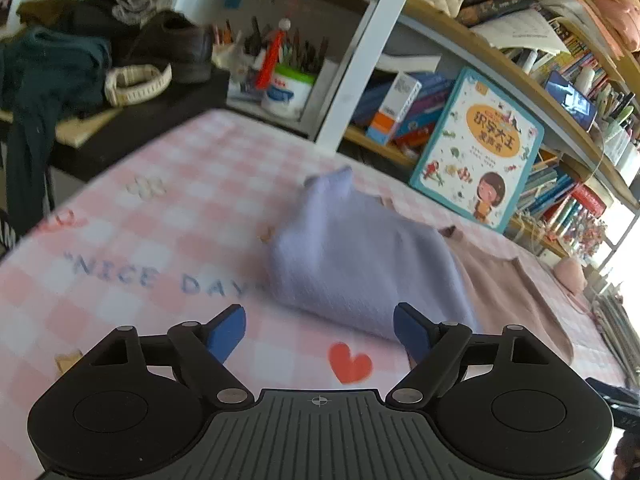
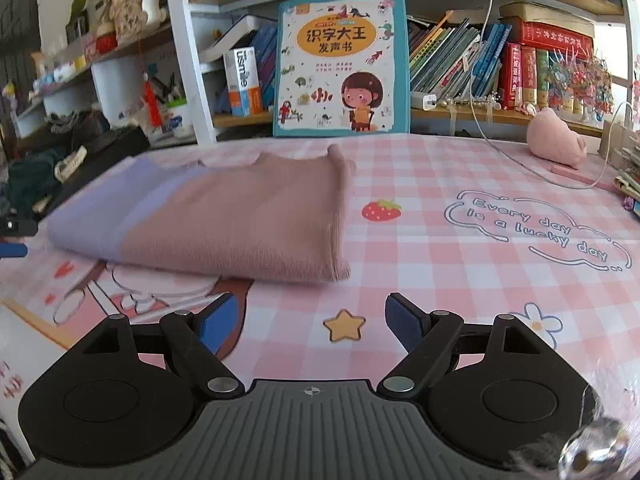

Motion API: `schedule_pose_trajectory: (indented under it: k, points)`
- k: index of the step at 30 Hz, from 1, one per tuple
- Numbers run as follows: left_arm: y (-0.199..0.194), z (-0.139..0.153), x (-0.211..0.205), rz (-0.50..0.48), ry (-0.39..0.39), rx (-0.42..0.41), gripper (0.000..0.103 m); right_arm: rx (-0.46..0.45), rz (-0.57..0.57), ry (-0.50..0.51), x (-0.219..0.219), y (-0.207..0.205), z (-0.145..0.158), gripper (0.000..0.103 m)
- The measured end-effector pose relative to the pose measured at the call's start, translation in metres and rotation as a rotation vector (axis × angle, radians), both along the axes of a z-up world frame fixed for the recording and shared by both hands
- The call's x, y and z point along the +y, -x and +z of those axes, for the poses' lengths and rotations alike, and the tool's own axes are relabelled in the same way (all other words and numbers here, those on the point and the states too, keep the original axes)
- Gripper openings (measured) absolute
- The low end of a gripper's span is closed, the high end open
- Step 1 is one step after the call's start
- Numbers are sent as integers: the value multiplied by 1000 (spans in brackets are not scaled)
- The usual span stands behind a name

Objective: Fold clothes

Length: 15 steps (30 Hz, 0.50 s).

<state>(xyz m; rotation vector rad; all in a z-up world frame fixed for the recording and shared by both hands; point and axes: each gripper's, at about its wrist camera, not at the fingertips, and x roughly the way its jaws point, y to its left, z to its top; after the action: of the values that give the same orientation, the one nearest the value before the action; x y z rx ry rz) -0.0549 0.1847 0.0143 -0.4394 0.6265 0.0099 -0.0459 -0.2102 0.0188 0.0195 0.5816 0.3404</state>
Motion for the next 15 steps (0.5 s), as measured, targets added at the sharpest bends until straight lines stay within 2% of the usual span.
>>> schedule_pose_trajectory:
  k: [3, 6, 8, 12, 15]
  points:
    - [-2, -5, -2, 5, 66, 12, 84, 2, 5, 21, 2, 4, -3, 79]
    - [-3, -11, 1, 31, 166, 12, 84, -4, 13, 36, 4, 7, -5, 85]
    - [-3, -19, 9, 90, 293, 8, 84, -16, 18, 47, 6, 8, -6, 86]
    - [-1, -33, 22, 168, 492, -16, 83, -30, 23, 85, 10, 9, -9, 86]
    - [-2, -34, 23, 197, 495, -23, 81, -36, 34, 113, 13, 10, -11, 86]
